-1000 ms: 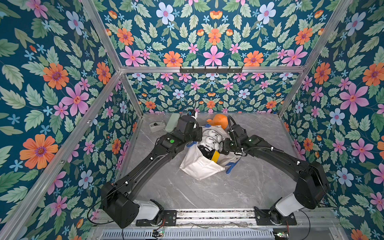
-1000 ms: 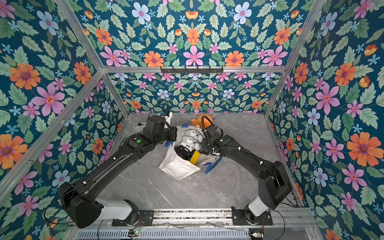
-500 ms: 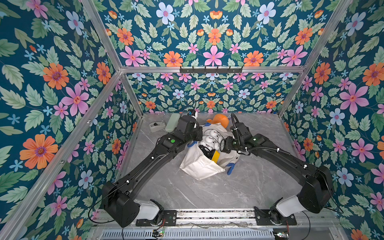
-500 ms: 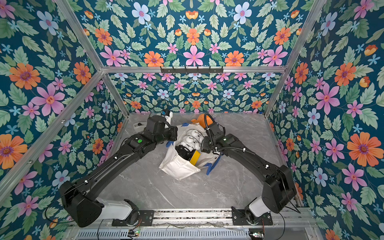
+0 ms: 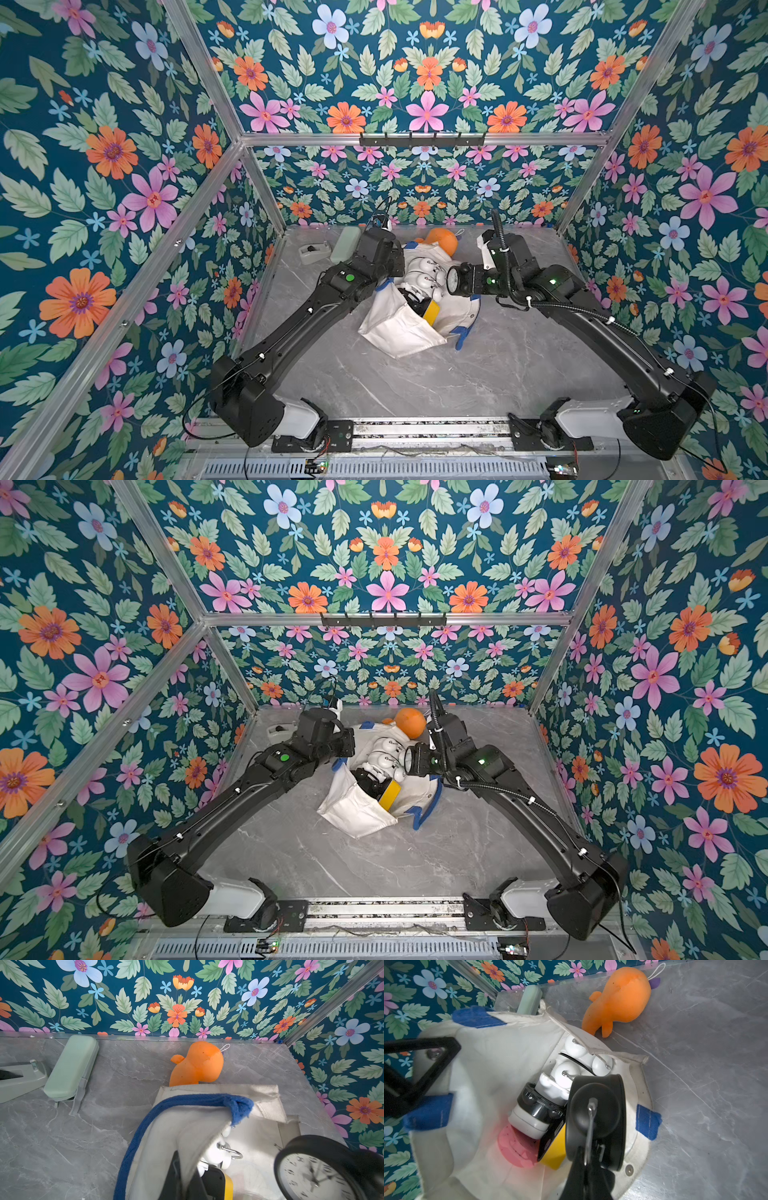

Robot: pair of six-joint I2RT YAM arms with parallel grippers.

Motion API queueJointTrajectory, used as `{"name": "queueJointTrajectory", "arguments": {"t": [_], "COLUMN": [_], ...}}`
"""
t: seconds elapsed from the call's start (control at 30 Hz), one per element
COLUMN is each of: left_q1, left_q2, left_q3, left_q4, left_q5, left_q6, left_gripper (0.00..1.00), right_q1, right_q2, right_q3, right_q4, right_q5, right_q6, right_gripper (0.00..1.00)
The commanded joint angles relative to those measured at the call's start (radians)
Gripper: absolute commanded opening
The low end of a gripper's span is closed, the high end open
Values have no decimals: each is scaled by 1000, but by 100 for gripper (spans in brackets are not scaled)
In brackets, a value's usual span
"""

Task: Take the alarm clock out of the canvas bag
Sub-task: Pick up the alarm from the canvas bag, then place the alarm at the center of the board.

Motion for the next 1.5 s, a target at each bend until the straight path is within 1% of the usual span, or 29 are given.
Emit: {"name": "queueJointTrajectory", "arguments": {"t": [0.0, 0.13, 0.2, 0.3, 0.5, 0.53, 0.67, 0.73, 0.8, 0.87, 0.93, 1.1, 1.27, 1.47], "left_q1": [6, 13, 17, 20, 21, 22, 21, 21, 21, 21, 21, 21, 21, 22], "left_q2": [0, -5, -12, -23, -47, -51, -66, -73, -76, -76, -73, -68, -70, -67], "left_q3": [17, 20, 18, 15, -2, -5, -14, -15, -19, -20, -19, -21, -25, -34], "left_q4": [95, 83, 78, 71, 66, 66, 66, 66, 66, 66, 65, 73, 80, 88], "left_q5": [-42, -51, -57, -62, -62, -62, -53, -51, -47, -39, -29, -8, 4, 13], "left_q6": [6, 7, 7, 7, 10, 9, 6, 4, 3, 1, 0, -13, -18, -22], "left_gripper": [0, 0, 0, 0, 0, 0, 0, 0, 0, 0, 0, 0, 0, 0], "right_q1": [2, -4, -31, -120, -373, -419, -539, -590, -619, -658, -685, -691, -693, -698], "right_q2": [-40, -87, -103, -125, -143, -143, -137, -126, -106, -81, -52, 19, 89, 179], "right_q3": [26, 56, 68, 78, 69, 58, -17, -66, -100, -152, -187, -240, -272, -279], "right_q4": [-29, -52, -57, -47, 23, 43, 132, 191, 238, 323, 396, 484, 535, 550], "right_q5": [-43, -46, -61, -140, -291, -298, -279, -284, -268, -291, -322, -268, -266, -288], "right_q6": [-59, -103, -105, -89, -3, 15, 70, 104, 119, 155, 189, 216, 230, 236], "right_gripper": [0, 0, 0, 0, 0, 0, 0, 0, 0, 0, 0, 0, 0, 0]}}
